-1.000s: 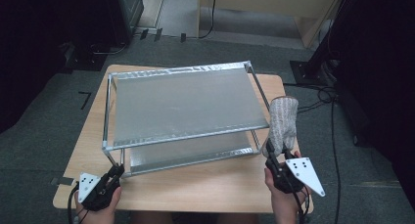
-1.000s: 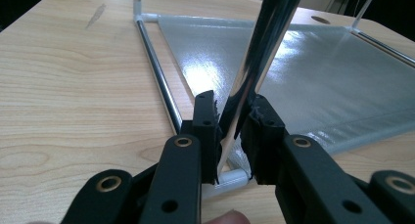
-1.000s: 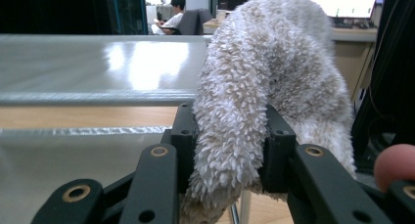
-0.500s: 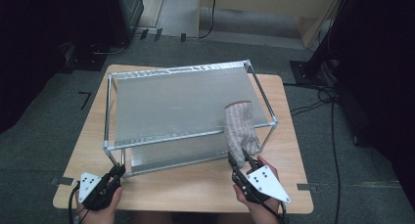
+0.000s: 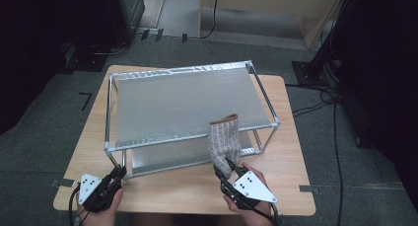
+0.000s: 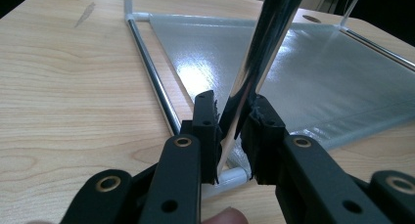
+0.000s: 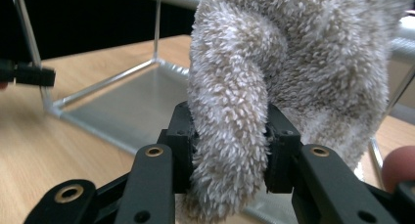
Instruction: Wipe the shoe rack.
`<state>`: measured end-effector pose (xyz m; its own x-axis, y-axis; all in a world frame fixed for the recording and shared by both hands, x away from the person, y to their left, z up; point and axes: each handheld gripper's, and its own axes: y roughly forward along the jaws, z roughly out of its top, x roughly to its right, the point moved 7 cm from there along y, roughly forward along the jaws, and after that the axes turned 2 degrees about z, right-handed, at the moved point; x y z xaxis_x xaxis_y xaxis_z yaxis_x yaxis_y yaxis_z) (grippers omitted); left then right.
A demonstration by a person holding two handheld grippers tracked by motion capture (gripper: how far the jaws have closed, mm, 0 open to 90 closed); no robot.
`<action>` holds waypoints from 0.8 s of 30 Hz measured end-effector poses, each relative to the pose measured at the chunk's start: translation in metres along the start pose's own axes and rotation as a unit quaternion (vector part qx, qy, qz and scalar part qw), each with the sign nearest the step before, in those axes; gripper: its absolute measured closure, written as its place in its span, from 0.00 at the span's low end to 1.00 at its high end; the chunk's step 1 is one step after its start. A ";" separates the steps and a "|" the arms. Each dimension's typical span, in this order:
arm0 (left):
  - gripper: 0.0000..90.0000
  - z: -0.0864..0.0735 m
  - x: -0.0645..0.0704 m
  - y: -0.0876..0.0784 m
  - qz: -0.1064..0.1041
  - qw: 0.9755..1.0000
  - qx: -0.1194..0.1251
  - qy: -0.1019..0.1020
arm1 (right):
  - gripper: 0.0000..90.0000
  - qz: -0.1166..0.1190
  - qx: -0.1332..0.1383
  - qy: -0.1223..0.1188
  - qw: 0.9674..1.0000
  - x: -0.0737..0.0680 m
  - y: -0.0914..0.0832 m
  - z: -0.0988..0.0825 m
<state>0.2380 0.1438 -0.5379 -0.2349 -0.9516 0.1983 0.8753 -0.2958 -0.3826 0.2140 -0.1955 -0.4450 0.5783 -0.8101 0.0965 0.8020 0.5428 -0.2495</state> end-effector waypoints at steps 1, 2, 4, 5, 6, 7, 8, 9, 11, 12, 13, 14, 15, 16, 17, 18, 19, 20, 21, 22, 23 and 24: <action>0.86 0.000 0.000 0.000 -0.001 1.000 0.000 0.000 | 0.71 -0.006 0.006 0.003 1.000 0.002 -0.002 0.003; 0.85 0.000 0.000 0.000 -0.001 1.000 0.000 -0.001 | 0.71 -0.016 0.011 0.010 1.000 0.006 -0.005 0.006; 0.85 0.000 0.001 0.000 -0.001 1.000 0.000 0.000 | 0.70 -0.029 0.021 0.017 0.999 0.012 -0.008 0.011; 0.86 0.000 0.001 0.000 -0.001 1.000 0.000 0.000 | 0.70 -0.035 0.023 0.023 0.999 0.016 -0.010 0.013; 0.86 0.000 0.001 0.000 -0.001 1.000 0.001 0.001 | 0.70 -0.044 0.025 0.026 0.998 0.022 -0.012 0.017; 0.86 0.000 0.001 0.000 -0.001 1.000 -0.001 0.001 | 0.70 -0.050 0.027 0.030 0.998 0.025 -0.014 0.019; 0.86 0.000 0.001 -0.001 -0.001 1.000 -0.001 0.002 | 0.70 -0.057 0.031 0.033 0.997 0.031 -0.015 0.023; 0.86 -0.001 0.001 -0.001 -0.001 1.000 -0.002 0.004 | 0.70 -0.068 0.034 0.040 0.996 0.039 -0.017 0.029; 0.86 -0.001 0.001 -0.002 0.001 1.000 -0.002 0.007 | 0.70 -0.080 0.035 0.053 0.995 0.050 -0.018 0.038; 0.86 -0.001 0.001 -0.002 0.001 1.000 -0.002 0.007 | 0.70 -0.084 0.022 0.061 0.994 0.058 -0.015 0.044; 0.86 -0.001 0.002 -0.002 -0.001 1.000 -0.003 0.007 | 0.70 -0.091 0.013 0.061 0.994 0.064 -0.012 0.047; 0.86 -0.001 0.002 -0.002 -0.002 1.000 -0.003 0.007 | 0.69 -0.105 0.006 0.063 0.992 0.073 -0.008 0.052; 0.86 -0.001 0.002 -0.002 -0.002 1.000 -0.002 0.008 | 0.68 -0.113 0.006 0.066 0.991 0.078 -0.006 0.055; 0.86 -0.001 0.002 -0.002 -0.003 1.000 -0.001 0.007 | 0.66 -0.125 0.010 0.066 0.990 0.086 -0.004 0.060; 0.86 -0.001 0.002 -0.003 -0.004 1.000 -0.002 0.008 | 0.61 -0.135 0.017 0.068 0.988 0.093 -0.003 0.063; 0.86 -0.001 0.002 -0.003 -0.005 1.000 -0.002 0.008 | 0.54 -0.139 0.023 0.075 0.987 0.099 -0.001 0.066; 0.86 -0.001 0.002 -0.003 -0.005 1.000 -0.002 0.008 | 0.44 -0.146 0.022 0.085 0.985 0.105 0.001 0.066; 0.86 -0.001 0.002 -0.003 -0.006 1.000 -0.002 0.007 | 0.38 -0.155 0.021 0.091 0.984 0.107 0.001 0.065; 0.86 -0.001 0.002 -0.003 -0.006 1.000 -0.001 0.007 | 0.32 -0.160 0.023 0.099 0.982 0.107 0.000 0.063; 0.86 -0.002 0.002 -0.003 -0.007 1.000 -0.001 0.007 | 0.29 -0.160 0.026 0.102 0.981 0.105 0.000 0.061; 0.86 -0.002 0.002 -0.003 -0.007 1.000 -0.001 0.007 | 0.27 -0.162 0.027 0.100 0.981 0.102 0.000 0.057; 0.86 -0.001 0.002 -0.002 -0.007 1.000 0.000 0.006 | 0.27 -0.161 0.022 0.095 0.982 0.099 0.003 0.052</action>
<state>0.2349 0.1427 -0.5380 -0.2523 -0.9484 0.1919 0.8719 -0.3088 -0.3801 0.2811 -0.2627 -0.3859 0.2589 -0.9657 -0.0194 0.9465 0.2577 -0.1941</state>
